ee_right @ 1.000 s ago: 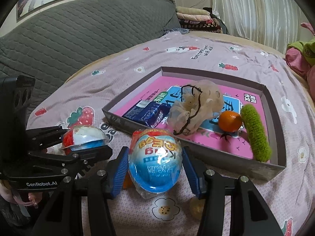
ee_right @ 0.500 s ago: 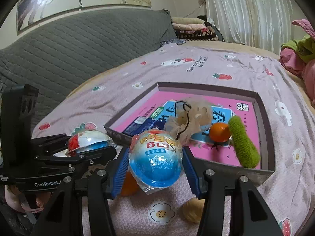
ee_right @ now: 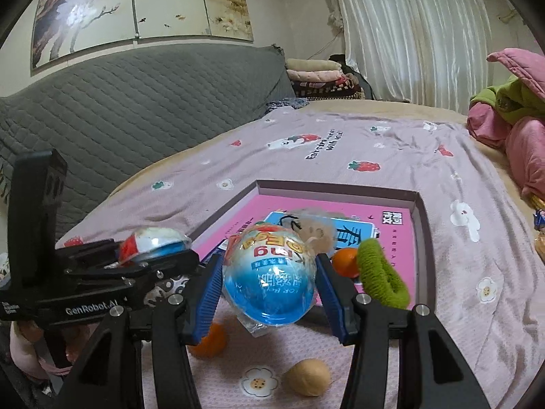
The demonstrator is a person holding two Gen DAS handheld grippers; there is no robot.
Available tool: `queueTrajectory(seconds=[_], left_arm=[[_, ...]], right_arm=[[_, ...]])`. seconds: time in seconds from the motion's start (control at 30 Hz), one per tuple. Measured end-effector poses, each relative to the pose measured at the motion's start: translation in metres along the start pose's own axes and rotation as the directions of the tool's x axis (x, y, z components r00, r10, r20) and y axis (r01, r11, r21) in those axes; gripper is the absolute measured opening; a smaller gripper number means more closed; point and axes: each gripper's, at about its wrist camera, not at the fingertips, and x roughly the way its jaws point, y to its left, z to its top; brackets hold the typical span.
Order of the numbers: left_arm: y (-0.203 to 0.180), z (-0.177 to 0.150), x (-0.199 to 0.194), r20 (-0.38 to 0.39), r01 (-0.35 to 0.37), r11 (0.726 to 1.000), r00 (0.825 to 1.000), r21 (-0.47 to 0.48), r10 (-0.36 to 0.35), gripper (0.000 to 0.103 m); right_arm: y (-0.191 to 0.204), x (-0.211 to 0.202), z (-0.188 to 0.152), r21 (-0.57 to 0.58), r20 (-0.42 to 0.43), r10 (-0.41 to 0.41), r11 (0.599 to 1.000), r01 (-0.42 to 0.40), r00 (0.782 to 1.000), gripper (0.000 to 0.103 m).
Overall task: Organize objects
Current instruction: 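Lift the red egg packet with the left tool while the right tool lifts the blue one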
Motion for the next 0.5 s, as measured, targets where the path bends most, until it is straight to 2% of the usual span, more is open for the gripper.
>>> queueTrajectory(seconds=[0.5], left_arm=[[-0.005,0.016,-0.007,0.092,-0.026,1.0,0.995,0.004,0.026,0.057]], right_arm=[[-0.012,-0.019,0.013,0.041,0.111,-0.058,0.998,0.054,0.992,0.054]])
